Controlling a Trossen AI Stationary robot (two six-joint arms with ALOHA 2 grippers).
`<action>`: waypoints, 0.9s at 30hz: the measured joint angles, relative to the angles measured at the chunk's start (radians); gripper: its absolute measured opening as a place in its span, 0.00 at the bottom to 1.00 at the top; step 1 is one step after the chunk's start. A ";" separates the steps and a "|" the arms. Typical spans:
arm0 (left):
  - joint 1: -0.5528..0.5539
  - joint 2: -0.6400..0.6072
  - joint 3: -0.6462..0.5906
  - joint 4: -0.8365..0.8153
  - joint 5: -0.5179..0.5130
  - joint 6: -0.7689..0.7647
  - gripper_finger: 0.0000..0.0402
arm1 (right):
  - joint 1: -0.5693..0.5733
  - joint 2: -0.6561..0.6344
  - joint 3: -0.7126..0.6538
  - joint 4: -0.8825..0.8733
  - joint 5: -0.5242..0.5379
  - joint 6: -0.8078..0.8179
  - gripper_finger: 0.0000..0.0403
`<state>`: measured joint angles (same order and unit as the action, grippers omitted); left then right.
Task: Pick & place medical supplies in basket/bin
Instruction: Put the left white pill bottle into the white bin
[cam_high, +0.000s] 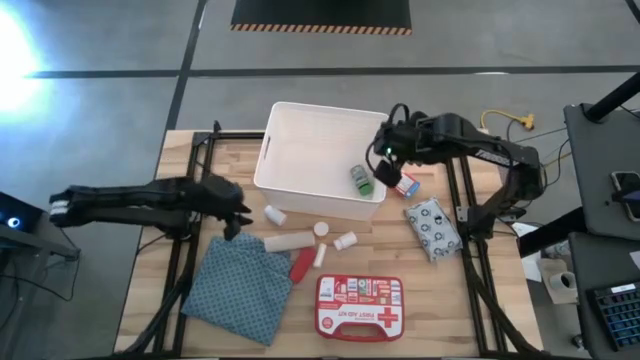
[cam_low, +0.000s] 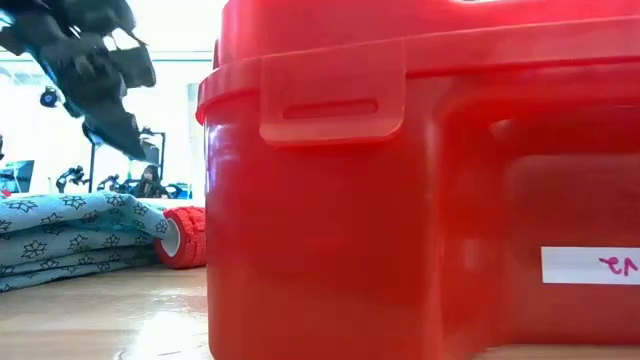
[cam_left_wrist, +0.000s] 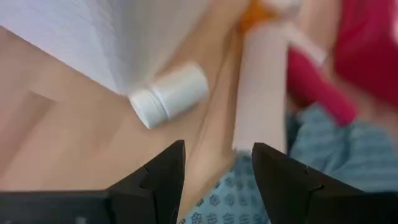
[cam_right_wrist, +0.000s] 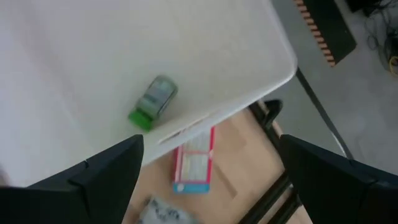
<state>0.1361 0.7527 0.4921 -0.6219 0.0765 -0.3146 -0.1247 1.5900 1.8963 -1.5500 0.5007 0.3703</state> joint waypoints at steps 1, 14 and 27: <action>-0.007 0.034 -0.001 0.010 -0.005 0.017 0.42 | 0.014 -0.005 -0.015 -0.003 0.000 0.023 0.91; -0.059 0.375 0.088 0.152 -0.178 0.404 0.42 | 0.156 -0.110 -0.207 -0.022 -0.003 0.243 0.91; -0.059 0.568 0.185 0.159 -0.221 0.658 0.58 | 0.180 -0.250 -0.357 -0.017 -0.003 0.360 0.91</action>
<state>0.0769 1.3205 0.6771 -0.4625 -0.1444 0.3430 0.0552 1.3400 1.5395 -1.5668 0.4976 0.7308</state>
